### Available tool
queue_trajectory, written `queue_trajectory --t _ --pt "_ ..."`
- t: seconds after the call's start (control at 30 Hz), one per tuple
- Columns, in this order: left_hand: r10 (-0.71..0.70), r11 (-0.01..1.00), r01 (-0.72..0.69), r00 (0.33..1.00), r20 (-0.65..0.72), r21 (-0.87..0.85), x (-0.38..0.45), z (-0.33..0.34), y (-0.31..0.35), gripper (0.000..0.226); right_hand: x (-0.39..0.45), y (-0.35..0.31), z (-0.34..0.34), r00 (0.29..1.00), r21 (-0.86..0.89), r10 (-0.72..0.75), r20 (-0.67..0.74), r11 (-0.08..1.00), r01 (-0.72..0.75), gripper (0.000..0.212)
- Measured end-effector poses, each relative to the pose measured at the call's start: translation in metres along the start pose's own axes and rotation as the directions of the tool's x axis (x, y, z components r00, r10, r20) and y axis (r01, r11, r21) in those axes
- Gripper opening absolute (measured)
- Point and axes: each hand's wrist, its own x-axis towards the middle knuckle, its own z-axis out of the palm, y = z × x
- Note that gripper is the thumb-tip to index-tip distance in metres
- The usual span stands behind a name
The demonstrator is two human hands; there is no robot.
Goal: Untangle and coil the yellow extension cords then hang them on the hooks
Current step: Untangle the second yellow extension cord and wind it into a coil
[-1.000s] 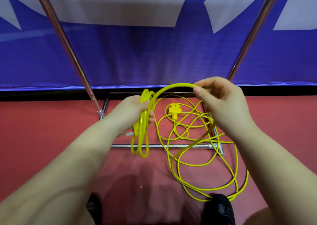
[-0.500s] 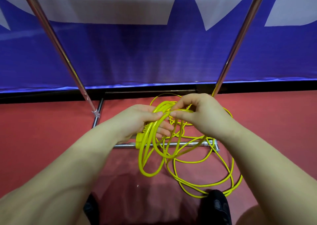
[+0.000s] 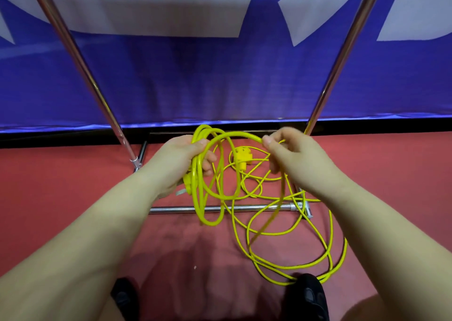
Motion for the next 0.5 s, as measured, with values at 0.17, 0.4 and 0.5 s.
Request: queue_trajectory --t 0.17,0.4,0.5 --pt "-0.076 0.997 0.08 0.979 0.187 -0.011 -0.003 0.004 0.003 0.018 0.007 0.003 -0.004 0.982 0.143 -0.025 -0.189 0.988 0.053 0.024" --pt "-0.116 0.993 0.111 0.924 0.365 0.035 -0.01 0.016 -0.001 0.02 -0.001 -0.001 0.013 0.991 -0.01 -0.084 0.106 0.996 0.086 0.022" --pt "-0.107 0.985 0.04 0.907 0.408 0.17 -0.011 0.019 -0.007 0.019 -0.011 -0.007 0.027 0.979 -0.14 -0.088 0.184 0.983 0.115 0.021"
